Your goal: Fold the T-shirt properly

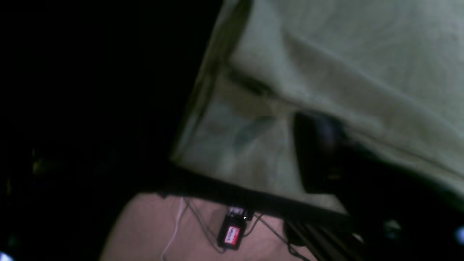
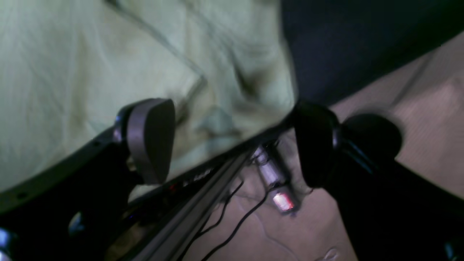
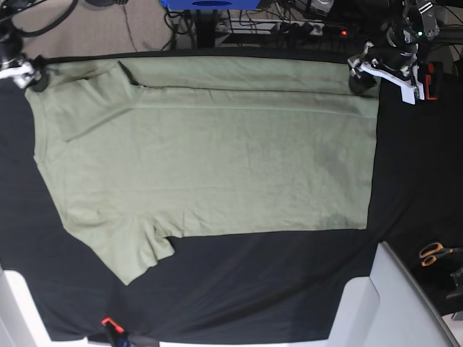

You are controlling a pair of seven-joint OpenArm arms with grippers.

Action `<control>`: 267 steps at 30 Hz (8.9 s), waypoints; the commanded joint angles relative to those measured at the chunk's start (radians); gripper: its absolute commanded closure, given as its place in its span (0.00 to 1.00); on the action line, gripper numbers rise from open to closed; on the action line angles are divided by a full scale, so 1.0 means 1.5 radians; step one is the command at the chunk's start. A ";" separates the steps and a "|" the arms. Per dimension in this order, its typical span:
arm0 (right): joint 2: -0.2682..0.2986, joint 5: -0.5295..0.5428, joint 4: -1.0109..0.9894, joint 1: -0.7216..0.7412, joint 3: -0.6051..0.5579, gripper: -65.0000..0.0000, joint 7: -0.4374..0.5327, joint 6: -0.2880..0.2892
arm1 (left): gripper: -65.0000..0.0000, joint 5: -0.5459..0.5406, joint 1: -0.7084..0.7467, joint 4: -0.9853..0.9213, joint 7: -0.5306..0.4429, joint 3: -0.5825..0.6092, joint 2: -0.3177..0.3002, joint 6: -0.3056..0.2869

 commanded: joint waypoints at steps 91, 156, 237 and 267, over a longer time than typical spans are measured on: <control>0.150 -0.113 -0.027 0.128 -0.411 0.39 0.051 -0.067 | 0.03 0.033 -0.039 0.083 -0.011 -0.132 -0.062 0.002; 0.235 -0.117 -0.606 0.457 -0.498 1.00 0.192 -0.063 | 0.03 0.033 -0.437 -0.369 -0.011 0.150 -0.087 0.004; 0.237 -0.117 -0.605 0.443 -0.498 1.00 0.195 -0.062 | 0.47 0.028 -0.516 -0.474 -0.066 0.184 -0.147 0.004; 0.236 -0.117 -0.604 0.446 -0.498 1.00 0.196 -0.062 | 0.47 0.123 -0.577 -0.558 -0.107 0.154 -0.096 0.004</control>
